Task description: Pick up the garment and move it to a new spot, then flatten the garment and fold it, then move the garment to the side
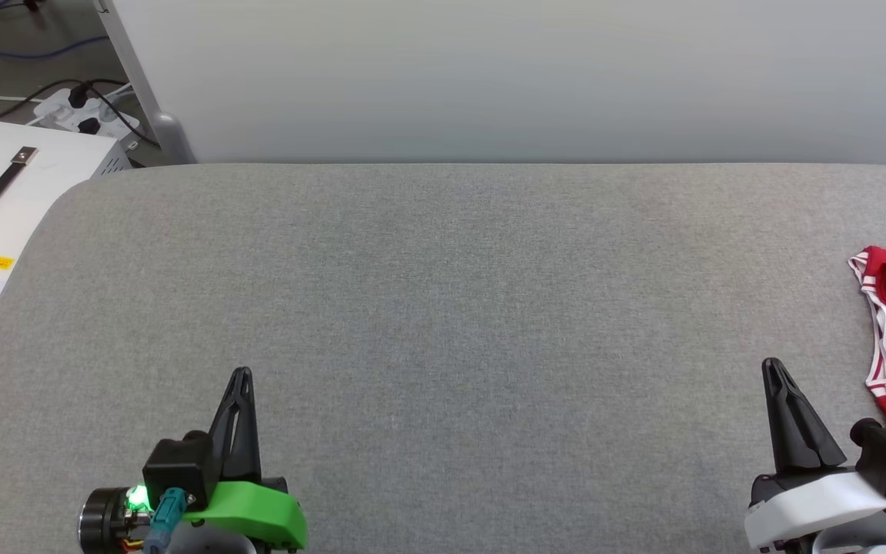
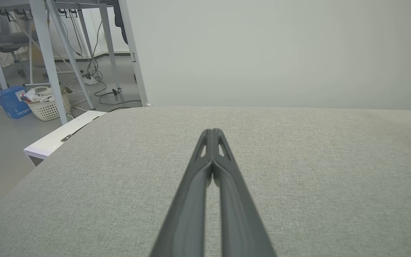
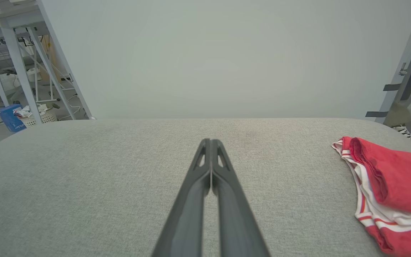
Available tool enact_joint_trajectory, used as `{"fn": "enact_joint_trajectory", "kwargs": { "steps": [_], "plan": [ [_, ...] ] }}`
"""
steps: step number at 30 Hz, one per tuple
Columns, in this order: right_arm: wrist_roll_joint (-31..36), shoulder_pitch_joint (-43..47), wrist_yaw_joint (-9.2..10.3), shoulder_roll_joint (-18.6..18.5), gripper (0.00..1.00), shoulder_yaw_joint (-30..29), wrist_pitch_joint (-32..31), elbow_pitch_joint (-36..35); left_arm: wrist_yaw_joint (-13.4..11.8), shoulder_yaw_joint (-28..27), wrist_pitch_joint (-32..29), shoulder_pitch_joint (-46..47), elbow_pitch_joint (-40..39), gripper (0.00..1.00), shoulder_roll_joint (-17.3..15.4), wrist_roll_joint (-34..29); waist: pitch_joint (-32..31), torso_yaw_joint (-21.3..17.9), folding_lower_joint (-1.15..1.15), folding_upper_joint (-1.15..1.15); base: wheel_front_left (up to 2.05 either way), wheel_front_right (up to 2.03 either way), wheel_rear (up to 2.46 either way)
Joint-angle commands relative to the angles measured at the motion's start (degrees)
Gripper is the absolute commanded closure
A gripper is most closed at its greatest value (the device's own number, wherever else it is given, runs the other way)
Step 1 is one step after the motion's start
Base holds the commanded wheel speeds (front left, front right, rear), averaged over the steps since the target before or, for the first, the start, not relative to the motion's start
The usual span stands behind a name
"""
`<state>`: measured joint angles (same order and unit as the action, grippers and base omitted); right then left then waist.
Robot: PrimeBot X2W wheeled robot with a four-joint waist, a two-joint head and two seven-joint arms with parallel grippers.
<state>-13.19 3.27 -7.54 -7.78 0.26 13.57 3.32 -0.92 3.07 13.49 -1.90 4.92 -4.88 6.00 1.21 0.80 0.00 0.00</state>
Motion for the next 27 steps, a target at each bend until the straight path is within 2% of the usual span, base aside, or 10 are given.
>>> {"fn": "enact_joint_trajectory", "kwargs": {
  "steps": [1,27],
  "plan": [
    [0.7,-0.3,0.01,0.2,1.00,0.0,-0.4,-0.3,0.1,-0.3,-0.4,0.2,-0.3,1.00,0.2,-0.5,0.0,0.0,0.00,0.00,0.00,0.00,0.00],
    [3.8,-1.0,0.02,1.3,1.00,-0.1,-3.6,-1.1,0.3,-0.9,-3.6,0.6,-1.5,1.00,0.6,-1.9,-0.3,-0.2,0.00,0.00,0.00,0.00,0.00]
  ]
}}
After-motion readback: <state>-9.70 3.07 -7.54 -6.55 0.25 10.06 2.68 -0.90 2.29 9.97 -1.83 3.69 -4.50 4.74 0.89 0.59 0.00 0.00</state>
